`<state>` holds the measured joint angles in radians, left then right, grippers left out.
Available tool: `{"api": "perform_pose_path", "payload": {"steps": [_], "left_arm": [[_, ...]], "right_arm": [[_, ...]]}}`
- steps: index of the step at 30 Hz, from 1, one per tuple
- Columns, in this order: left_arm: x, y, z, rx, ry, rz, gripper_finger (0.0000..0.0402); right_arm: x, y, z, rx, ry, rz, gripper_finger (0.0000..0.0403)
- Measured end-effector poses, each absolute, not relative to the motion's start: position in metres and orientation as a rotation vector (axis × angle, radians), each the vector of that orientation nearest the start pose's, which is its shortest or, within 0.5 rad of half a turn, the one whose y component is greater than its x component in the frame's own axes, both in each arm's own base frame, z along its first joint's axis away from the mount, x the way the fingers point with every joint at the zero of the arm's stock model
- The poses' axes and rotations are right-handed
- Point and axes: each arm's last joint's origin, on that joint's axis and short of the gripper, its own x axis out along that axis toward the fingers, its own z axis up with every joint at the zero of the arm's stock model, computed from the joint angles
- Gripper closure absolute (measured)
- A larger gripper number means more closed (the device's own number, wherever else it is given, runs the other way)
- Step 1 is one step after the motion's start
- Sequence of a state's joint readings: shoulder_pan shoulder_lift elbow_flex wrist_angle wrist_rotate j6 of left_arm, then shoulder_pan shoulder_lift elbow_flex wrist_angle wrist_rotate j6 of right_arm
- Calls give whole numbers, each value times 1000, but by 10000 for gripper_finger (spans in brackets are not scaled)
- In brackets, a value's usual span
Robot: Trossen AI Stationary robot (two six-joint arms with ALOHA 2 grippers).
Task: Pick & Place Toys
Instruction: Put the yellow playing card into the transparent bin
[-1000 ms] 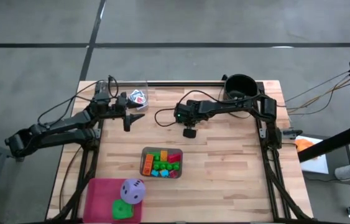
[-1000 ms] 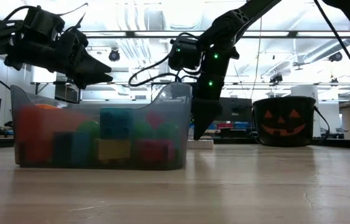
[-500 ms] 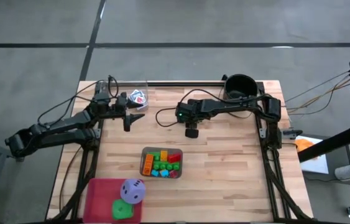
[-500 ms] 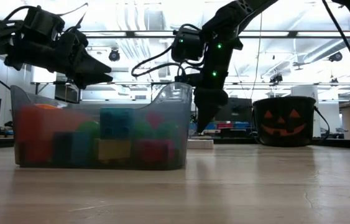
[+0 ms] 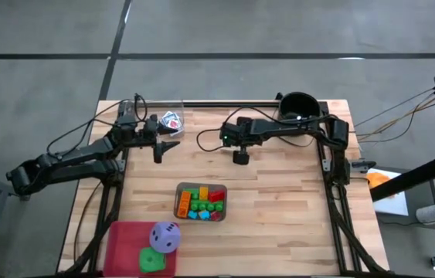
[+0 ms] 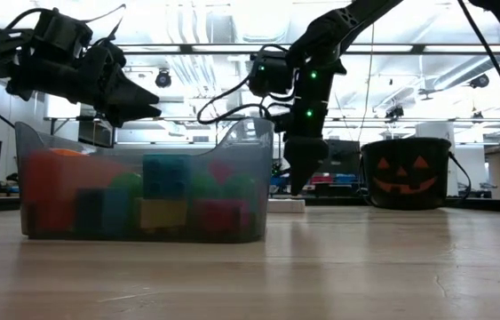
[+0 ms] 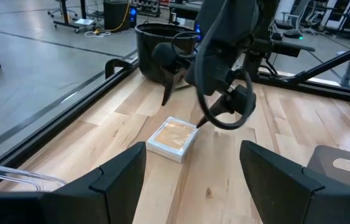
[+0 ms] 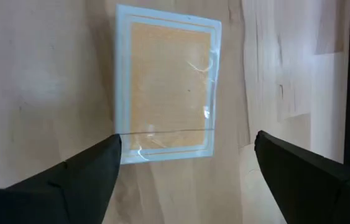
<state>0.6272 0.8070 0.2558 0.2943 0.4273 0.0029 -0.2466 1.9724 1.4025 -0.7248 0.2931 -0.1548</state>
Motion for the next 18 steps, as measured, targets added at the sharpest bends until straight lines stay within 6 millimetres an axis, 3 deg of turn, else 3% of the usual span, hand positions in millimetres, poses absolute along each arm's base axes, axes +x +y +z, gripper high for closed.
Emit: {"api": "perform_pose_path", "payload": {"steps": [7, 18], "left_arm": [[144, 89, 193, -127, 223, 198, 137], [144, 89, 193, -127, 223, 198, 137]], "right_arm": [[372, -109, 173, -146, 1350, -374, 7], [370, -113, 173, -147, 1357, -414, 7]]}}
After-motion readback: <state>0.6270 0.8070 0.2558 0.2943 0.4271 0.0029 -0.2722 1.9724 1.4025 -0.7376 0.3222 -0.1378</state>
